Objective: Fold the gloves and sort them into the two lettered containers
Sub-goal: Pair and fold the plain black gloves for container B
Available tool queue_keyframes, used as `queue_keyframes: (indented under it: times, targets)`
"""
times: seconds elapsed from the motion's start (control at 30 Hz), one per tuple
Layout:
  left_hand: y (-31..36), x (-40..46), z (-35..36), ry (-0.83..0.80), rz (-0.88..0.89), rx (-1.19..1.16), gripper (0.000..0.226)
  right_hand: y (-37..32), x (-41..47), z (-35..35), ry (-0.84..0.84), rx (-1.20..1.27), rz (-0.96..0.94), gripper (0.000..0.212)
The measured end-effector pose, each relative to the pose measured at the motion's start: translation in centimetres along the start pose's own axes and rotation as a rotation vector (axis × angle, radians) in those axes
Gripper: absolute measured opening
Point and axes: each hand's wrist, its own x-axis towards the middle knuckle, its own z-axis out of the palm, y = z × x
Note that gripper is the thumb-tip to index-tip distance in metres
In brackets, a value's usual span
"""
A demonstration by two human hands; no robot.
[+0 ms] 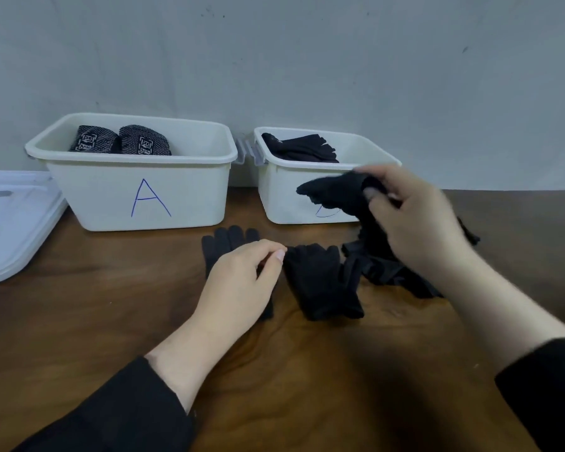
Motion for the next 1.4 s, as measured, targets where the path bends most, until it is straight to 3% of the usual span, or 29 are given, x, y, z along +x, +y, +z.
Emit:
queue_keyframes:
  times: [0.2, 0.4, 0.5, 0.57, 0.7, 0.87, 0.97, 1.13, 1.23, 1.4]
  targets:
    - [-0.5, 0.2, 0.6, -0.101, 0.094, 0.143, 0.027, 5.2, -8.1, 5.4, -0.472, -0.205, -0.158, 0.038]
    - [-0.1, -0.2, 1.8, -0.424, 0.223, 0.313, 0.039, 5.8, -9.0, 5.6, -0.361, -0.07, -0.131, 0.035]
    - [-0.3, -0.2, 1.9, -0.479, 0.216, 0.35, 0.044, 5.8, -9.1, 4.6, -0.06, -0.029, -0.038, 0.022]
    - [-0.4, -0.2, 1.8, -0.488, 0.22, 0.357, 0.047, 6.0, -9.0, 3.8, 0.058, -0.044, 0.13, 0.02]
    - [-0.4, -0.4, 2.5, -0.5, 0.269, 0.398, 0.053, 6.2, -8.7, 3.6, -0.174, -0.189, 0.378, 0.039]
    - [0.3, -0.6, 3.7, -0.467, 0.314, 0.463, 0.045, 5.6, -8.7, 3.9, -0.237, -0.168, 0.465, 0.058]
    - [0.6, -0.6, 3.9, -0.452, 0.328, 0.476, 0.041, 5.5, -8.5, 4.7, -0.249, -0.18, 0.453, 0.053]
    - [0.8, -0.6, 3.7, -0.459, 0.327, 0.443, 0.041, 5.2, -8.4, 5.1, -0.219, -0.121, 0.432, 0.025]
    - [1.0, -0.9, 3.2, -0.463, 0.329, 0.406, 0.045, 5.0, -8.6, 5.2, -0.185, -0.022, 0.448, 0.025]
    - [0.9, -0.8, 2.2, -0.275, 0.341, 0.238, 0.042, 4.2, -8.8, 5.1, -0.136, 0.246, 0.38, 0.008]
